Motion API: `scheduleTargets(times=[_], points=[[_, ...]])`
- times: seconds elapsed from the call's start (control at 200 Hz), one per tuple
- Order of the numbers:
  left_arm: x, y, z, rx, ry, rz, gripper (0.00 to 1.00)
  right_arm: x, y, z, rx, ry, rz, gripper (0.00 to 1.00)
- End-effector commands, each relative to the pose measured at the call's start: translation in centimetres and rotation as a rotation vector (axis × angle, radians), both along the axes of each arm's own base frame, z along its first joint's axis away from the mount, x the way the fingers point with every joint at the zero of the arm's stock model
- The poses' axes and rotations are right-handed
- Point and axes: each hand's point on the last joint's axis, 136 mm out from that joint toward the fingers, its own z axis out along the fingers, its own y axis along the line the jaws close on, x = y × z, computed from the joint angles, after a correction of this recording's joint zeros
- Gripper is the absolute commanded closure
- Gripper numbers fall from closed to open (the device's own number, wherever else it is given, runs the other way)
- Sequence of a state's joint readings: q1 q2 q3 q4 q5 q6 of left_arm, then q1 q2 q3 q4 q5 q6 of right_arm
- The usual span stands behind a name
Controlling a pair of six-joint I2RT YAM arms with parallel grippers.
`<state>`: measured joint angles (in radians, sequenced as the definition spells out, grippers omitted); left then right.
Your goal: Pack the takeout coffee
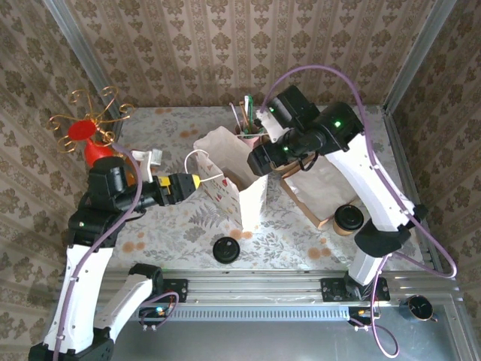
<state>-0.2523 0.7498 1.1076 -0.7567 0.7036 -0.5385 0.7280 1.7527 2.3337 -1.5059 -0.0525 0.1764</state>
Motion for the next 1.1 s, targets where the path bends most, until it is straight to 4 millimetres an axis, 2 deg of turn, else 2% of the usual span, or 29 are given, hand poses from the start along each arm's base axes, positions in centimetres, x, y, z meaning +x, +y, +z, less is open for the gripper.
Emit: scheduleTargets(times=[0.0,0.13,0.23,0.385,0.645,1.095], points=[[-0.5,-0.2,-0.2,-0.034,0.013,-0.017,0.03,-0.2,1.6,-1.2,-0.032,0.04,0.056,0.25],[-0.8,-0.2,-0.7,-0.033,0.02,-0.021,0.04,0.3,3.3,-2.3,-0.055,0.058,0.084,0.42],[-0.9,-0.3,-0.7,-0.036,0.028,-0.027,0.05,0.4,4.2,-3.4,-0.069,0.082,0.098,0.5],[-1.0,-0.3,-1.0,-0.038,0.037,-0.032,0.07,0.4,5.0,-5.0,-0.103,0.112,0.117,0.53],[-0.8,-0.5,-1.2,-0.053,0.04,-0.034,0.08,0.4,4.5,-6.8,-0.165,0.148,0.107,0.59],[-0.7,-0.5,-1.2,-0.055,0.043,-0.031,0.09,0.1,4.0,-7.1,-0.194,0.151,0.104,0.59]])
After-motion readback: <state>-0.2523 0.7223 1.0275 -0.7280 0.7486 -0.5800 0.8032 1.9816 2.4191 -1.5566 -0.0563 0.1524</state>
